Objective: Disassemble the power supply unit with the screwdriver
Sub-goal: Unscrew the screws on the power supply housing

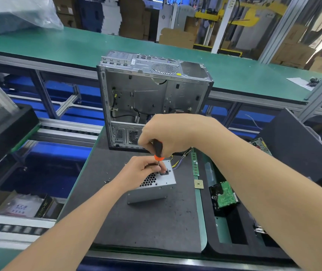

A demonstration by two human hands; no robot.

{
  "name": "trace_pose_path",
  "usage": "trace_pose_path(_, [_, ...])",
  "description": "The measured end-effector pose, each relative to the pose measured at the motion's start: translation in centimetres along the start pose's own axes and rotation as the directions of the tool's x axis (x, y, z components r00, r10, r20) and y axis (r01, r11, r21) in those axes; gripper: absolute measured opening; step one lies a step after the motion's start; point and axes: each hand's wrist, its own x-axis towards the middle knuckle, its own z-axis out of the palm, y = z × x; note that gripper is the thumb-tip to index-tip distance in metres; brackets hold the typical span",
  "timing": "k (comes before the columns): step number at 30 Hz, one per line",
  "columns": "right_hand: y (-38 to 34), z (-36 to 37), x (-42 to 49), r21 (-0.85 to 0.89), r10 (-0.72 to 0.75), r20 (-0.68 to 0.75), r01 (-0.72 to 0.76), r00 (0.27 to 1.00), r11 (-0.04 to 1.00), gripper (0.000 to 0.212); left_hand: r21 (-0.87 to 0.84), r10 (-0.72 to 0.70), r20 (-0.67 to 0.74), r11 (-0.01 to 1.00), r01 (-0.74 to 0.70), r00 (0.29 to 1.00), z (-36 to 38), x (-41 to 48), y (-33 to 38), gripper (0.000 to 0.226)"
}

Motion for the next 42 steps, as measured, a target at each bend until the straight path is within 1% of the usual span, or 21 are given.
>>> trace_pose_path(4, [0.1,0.0,0.2,-0.146,-0.064,0.034,0.069,0.997,0.987,0.030,0.058,0.003,-0.026,0.998,-0.002,1.000,0.3,0.0,-0.1,0.030])
trace_pose_path(7, [0.6,0.4,-0.4,-0.066,-0.031,0.033,0.034,0.999,0.997,0.024,0.105,0.013,-0.059,0.994,-0.007,0.998,0.5,0.1,0.0,0.030])
trace_pose_path(8, [0.7,0.5,-0.7,-0.019,0.013,0.022,-0.013,1.000,1.000,0.016,0.116,0.022,-0.061,0.993,-0.015,0.998,0.5,0.1,0.1,0.030])
trace_pose_path(9, [0.7,0.7,-0.9,0.018,0.073,-0.024,-0.073,0.997,0.997,0.016,0.125,0.033,-0.061,0.992,-0.025,0.998,0.6,0.1,0.1,0.029])
trace_pose_path(10, [0.7,1.0,-1.0,0.031,0.168,-0.093,-0.166,0.981,0.986,0.030,0.133,0.037,-0.063,0.991,-0.028,0.997,0.6,0.1,0.1,0.027])
trace_pose_path(11, [0.5,1.2,-1.0,0.029,0.289,-0.171,-0.288,0.942,0.957,0.046,0.138,0.032,-0.070,0.990,-0.022,0.997,0.6,0.2,0.2,0.027])
trace_pose_path(13, [-0.2,1.3,-0.7,0.053,0.535,-0.257,-0.541,0.805,0.840,0.066,0.139,0.024,-0.083,0.990,-0.012,0.996,0.6,0.2,0.2,0.029])
trace_pose_path(14, [-0.5,1.5,-0.5,0.113,0.614,-0.242,-0.607,0.751,0.787,0.069,0.144,0.029,-0.084,0.989,-0.017,0.996,0.6,0.2,0.2,0.030])
trace_pose_path(15, [-0.6,1.8,-0.1,0.187,0.659,-0.201,-0.632,0.725,0.752,0.069,0.151,0.033,-0.079,0.988,-0.021,0.996,0.6,0.2,0.2,0.030])
trace_pose_path(16, [-0.6,1.9,0.1,0.258,0.669,-0.155,-0.624,0.727,0.737,0.066,0.152,0.031,-0.071,0.988,-0.020,0.997,0.6,0.2,0.2,0.028])
trace_pose_path(17, [-0.5,1.8,0.3,0.301,0.662,-0.109,-0.610,0.741,0.733,0.062,0.147,0.025,-0.063,0.989,-0.015,0.998,0.5,0.2,0.2,0.025])
trace_pose_path(19, [-0.2,1.4,0.4,0.310,0.618,-0.054,-0.575,0.784,0.757,0.053,0.134,0.012,-0.052,0.991,-0.005,0.999,0.4,0.1,0.2,0.022])
trace_pose_path(22, [0.1,1.1,0.3,0.264,0.530,-0.071,-0.497,0.845,0.827,0.042,0.117,0.001,-0.045,0.993,0.004,0.999,0.3,0.0,0.3,0.021])
trace_pose_path(25, [0.5,1.0,-0.1,0.147,0.375,-0.082,-0.361,0.923,0.921,0.027,0.131,0.015,-0.035,0.991,-0.010,0.999,0.3,0.0,0.4,0.020])
trace_pose_path(27, [0.8,0.6,-0.5,0.121,0.248,-0.076,-0.237,0.966,0.964,0.016,0.138,0.005,-0.031,0.990,-0.001,1.000,0.3,0.0,0.4,0.021])
trace_pose_path(31, [0.6,0.2,-0.2,0.082,0.046,-0.012,-0.045,0.999,0.996,0.026,0.109,-0.038,-0.022,0.993,0.040,0.999,0.4,0.0,0.6,0.020])
trace_pose_path(33, [0.6,0.5,0.3,0.086,0.025,0.009,-0.025,1.000,0.996,0.032,0.034,-0.055,-0.020,0.998,0.055,0.998,0.3,0.0,1.1,0.015])
trace_pose_path(36, [1.0,0.8,0.6,0.136,0.043,-0.014,-0.040,0.999,0.990,0.035,-0.107,-0.043,-0.012,0.993,0.041,0.999,0.2,0.1,2.3,0.016])
trace_pose_path(38, [1.2,0.8,0.5,0.145,0.053,-0.007,-0.051,0.999,0.988,0.033,-0.145,-0.012,-0.027,0.989,0.008,1.000,0.2,0.3,3.0,0.015])
trace_pose_path(40, [1.1,0.8,0.5,0.148,0.060,-0.003,-0.059,0.998,0.987,0.032,-0.180,0.008,-0.046,0.984,-0.017,0.999,0.0,0.5,3.5,0.022])
trace_pose_path(42, [1.0,0.8,0.4,0.169,0.067,-0.001,-0.066,0.998,0.983,0.028,-0.145,0.009,-0.032,0.989,-0.014,0.999,-0.3,0.6,3.7,0.021])
